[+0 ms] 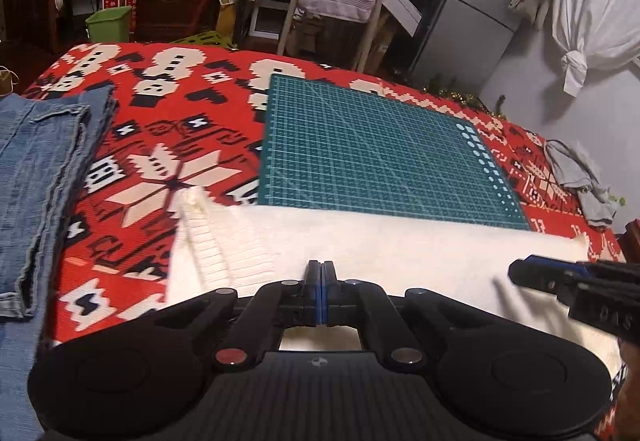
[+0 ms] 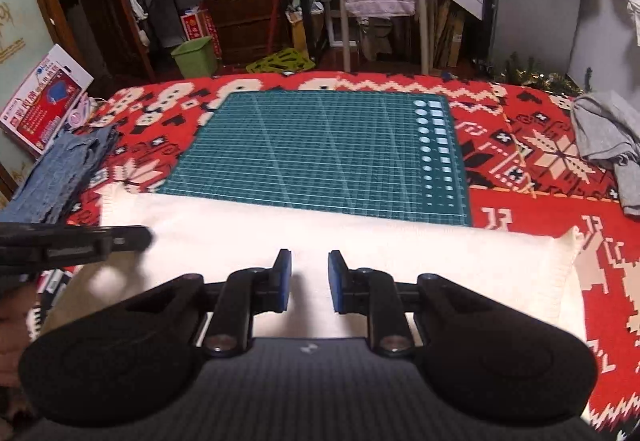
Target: Fold clothes
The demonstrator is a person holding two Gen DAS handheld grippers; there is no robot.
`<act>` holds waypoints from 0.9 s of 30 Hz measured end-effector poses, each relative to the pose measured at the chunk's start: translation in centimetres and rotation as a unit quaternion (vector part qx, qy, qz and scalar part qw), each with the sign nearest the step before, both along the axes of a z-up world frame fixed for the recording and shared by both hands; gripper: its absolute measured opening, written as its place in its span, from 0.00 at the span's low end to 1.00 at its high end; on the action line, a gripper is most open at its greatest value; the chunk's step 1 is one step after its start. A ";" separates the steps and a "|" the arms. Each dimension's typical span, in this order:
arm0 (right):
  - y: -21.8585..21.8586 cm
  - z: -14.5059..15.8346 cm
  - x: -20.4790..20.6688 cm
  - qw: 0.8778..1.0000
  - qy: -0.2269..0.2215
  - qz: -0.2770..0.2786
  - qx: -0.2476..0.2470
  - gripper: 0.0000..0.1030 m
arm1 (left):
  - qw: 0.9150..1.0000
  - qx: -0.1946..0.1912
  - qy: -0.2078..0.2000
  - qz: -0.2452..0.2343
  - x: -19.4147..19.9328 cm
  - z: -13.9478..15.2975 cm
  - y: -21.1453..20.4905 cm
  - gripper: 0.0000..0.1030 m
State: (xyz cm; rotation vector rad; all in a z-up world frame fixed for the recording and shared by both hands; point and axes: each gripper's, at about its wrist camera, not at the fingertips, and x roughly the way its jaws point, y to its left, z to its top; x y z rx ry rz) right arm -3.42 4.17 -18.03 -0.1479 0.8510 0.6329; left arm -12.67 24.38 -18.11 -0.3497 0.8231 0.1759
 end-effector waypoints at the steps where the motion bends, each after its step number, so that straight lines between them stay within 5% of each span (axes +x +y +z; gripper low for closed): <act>1: -0.4 -0.2 0.2 1.000 -0.003 -0.008 -0.004 0.21 | 1.000 0.002 0.000 0.000 -0.2 0.0 0.2 0.03; 10: -7.2 -2.3 3.3 0.992 -0.016 -0.117 -0.042 0.21 | 1.000 0.007 0.001 -0.004 -1.5 0.0 1.0 0.03; 13: -8.8 -2.2 3.8 0.992 -0.013 -0.125 -0.028 0.03 | 1.000 0.006 0.005 -0.002 -1.8 0.3 1.0 0.02; 22: -8.4 -1.6 4.9 0.991 -0.014 -0.134 -0.014 0.08 | 1.000 -0.002 -0.021 0.010 0.5 2.2 2.1 0.03; 27: -8.6 -2.3 6.2 0.989 -0.011 -0.145 -0.020 0.06 | 0.999 0.049 0.015 0.017 2.5 0.2 2.4 0.04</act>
